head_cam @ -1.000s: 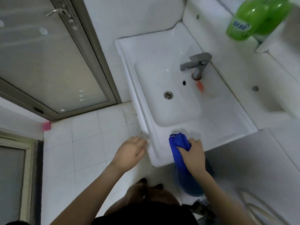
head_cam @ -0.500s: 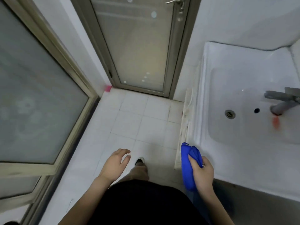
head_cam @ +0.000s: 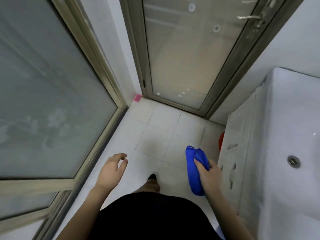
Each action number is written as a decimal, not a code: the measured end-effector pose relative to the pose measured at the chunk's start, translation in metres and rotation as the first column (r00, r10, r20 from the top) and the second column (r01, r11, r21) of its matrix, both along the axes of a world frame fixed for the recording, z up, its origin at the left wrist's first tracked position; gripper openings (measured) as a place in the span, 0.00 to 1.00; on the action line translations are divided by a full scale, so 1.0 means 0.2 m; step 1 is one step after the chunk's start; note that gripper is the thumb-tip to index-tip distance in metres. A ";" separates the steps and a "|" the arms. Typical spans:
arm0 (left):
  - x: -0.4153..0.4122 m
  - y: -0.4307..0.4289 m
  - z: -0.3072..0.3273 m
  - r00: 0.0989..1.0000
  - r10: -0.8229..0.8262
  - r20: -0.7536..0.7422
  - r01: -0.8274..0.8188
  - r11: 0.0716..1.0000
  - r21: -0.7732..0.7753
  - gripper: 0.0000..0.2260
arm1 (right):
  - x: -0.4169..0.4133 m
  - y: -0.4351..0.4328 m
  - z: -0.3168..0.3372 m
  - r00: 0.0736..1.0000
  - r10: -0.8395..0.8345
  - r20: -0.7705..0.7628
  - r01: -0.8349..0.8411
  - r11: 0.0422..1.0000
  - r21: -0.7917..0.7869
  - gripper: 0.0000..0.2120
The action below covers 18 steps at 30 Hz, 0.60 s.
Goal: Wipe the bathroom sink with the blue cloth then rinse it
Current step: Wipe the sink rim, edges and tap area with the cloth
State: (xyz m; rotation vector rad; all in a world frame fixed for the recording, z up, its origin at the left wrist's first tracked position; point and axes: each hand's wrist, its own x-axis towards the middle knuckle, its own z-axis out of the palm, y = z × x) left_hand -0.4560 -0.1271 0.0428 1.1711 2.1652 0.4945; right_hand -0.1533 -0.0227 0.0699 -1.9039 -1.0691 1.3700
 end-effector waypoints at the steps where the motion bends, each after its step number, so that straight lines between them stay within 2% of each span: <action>1: -0.05 0.09 0.00 1.000 -0.027 0.004 0.027 1.000 0.004 0.13 | -0.03 0.05 0.01 1.000 -0.019 0.013 0.019 1.000 0.001 0.16; 5: -0.16 0.52 0.06 0.982 -0.185 0.023 0.184 0.981 0.056 0.13 | -0.06 0.25 0.06 0.988 -0.154 0.015 0.154 0.988 0.015 0.11; 9: -0.16 0.92 0.12 0.943 -0.330 0.036 0.325 0.941 0.099 0.15 | -0.01 0.48 0.11 0.956 -0.293 0.021 0.292 0.955 0.055 0.12; 13: -0.16 1.24 0.06 0.940 -0.333 0.076 0.324 0.940 0.109 0.10 | 0.00 0.77 0.06 0.931 -0.366 0.008 0.365 0.928 0.073 0.14; 18: -0.19 1.63 0.01 0.952 -0.302 0.053 0.298 0.952 0.071 0.08 | -0.08 1.20 0.01 0.947 -0.313 -0.072 0.315 0.949 0.008 0.11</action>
